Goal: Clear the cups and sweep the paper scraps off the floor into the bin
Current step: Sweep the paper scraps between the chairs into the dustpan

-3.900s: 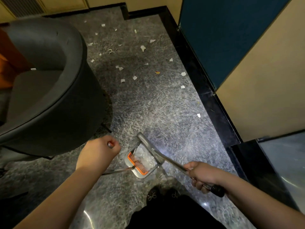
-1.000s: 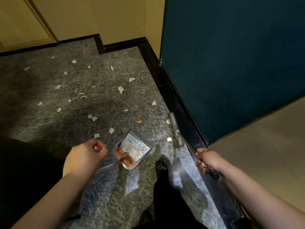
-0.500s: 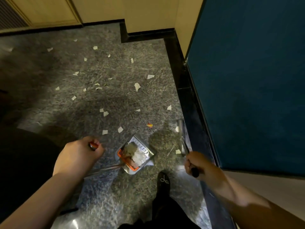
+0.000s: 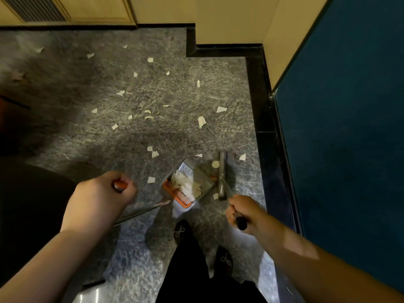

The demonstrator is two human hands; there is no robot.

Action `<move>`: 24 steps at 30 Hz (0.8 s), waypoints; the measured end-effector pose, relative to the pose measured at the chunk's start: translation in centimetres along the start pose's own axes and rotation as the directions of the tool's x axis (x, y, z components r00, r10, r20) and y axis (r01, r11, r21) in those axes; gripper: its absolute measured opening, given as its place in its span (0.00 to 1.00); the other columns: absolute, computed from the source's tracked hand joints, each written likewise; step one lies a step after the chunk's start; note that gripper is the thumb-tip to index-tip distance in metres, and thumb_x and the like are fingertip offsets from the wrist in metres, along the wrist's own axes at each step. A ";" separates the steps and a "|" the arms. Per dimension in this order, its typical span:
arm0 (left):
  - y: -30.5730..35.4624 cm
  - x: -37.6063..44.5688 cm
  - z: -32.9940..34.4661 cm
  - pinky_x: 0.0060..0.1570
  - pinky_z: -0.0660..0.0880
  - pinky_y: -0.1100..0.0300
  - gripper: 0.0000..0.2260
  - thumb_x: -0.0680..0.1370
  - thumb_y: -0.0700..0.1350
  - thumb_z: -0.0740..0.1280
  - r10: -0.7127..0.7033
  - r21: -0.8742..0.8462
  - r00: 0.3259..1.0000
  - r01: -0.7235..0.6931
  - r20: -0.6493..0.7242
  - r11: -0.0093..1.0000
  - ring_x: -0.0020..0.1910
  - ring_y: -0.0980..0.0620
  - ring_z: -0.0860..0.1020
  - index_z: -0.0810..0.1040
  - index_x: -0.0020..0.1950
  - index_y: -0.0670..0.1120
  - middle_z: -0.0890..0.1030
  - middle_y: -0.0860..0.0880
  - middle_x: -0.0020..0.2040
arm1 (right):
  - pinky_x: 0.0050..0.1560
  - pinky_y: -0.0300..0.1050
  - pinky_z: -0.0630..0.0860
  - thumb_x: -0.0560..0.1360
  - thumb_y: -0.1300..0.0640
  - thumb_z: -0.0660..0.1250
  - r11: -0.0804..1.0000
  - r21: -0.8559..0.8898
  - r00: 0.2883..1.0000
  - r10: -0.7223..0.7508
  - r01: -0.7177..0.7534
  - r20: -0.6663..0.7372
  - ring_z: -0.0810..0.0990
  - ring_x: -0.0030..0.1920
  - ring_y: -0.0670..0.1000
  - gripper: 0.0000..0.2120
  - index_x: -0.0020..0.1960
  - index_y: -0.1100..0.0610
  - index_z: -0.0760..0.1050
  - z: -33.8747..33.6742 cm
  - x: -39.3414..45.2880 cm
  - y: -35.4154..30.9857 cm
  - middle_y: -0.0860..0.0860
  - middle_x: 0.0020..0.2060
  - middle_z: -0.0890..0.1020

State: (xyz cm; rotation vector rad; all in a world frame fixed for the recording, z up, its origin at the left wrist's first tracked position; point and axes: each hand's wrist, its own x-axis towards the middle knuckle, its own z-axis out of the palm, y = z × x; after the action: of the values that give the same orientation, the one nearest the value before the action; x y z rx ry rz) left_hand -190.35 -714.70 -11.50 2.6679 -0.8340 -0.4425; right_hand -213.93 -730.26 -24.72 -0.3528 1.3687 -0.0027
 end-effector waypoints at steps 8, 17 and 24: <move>-2.8 7.7 -3.9 0.43 0.75 0.52 0.04 0.73 0.48 0.73 -0.010 -0.017 0.997 0.009 -0.071 1.000 0.43 0.41 0.82 0.81 0.39 0.50 0.83 0.46 0.36 | 0.18 0.31 0.63 0.83 0.60 0.52 0.999 0.027 0.997 0.019 -0.021 0.076 0.66 0.17 0.44 0.09 0.46 0.51 0.66 9.1 3.3 -5.5 0.51 0.21 0.67; -5.8 13.1 -5.9 0.44 0.78 0.49 0.02 0.72 0.48 0.73 -0.003 -0.039 0.990 -0.002 -0.142 0.999 0.42 0.41 0.82 0.83 0.41 0.50 0.83 0.45 0.37 | 0.20 0.34 0.61 0.83 0.61 0.52 0.967 -0.188 0.983 -0.154 0.170 0.096 0.65 0.18 0.47 0.09 0.50 0.48 0.65 12.3 4.2 -7.3 0.53 0.22 0.66; -3.4 14.1 -4.5 0.40 0.74 0.53 0.05 0.73 0.49 0.72 0.003 -0.010 0.992 -0.004 -0.123 1.000 0.41 0.38 0.81 0.81 0.39 0.50 0.83 0.43 0.37 | 0.18 0.35 0.63 0.83 0.62 0.54 0.943 -0.257 0.969 -0.235 0.210 -0.071 0.66 0.16 0.49 0.18 0.71 0.53 0.63 9.5 2.6 -8.7 0.54 0.19 0.68</move>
State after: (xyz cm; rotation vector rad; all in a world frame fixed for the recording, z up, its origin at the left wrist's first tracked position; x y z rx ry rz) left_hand -175.94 -719.52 -11.48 2.6527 -0.7972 -0.2780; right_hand -202.57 -736.68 -23.60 -0.7255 1.4254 -0.0374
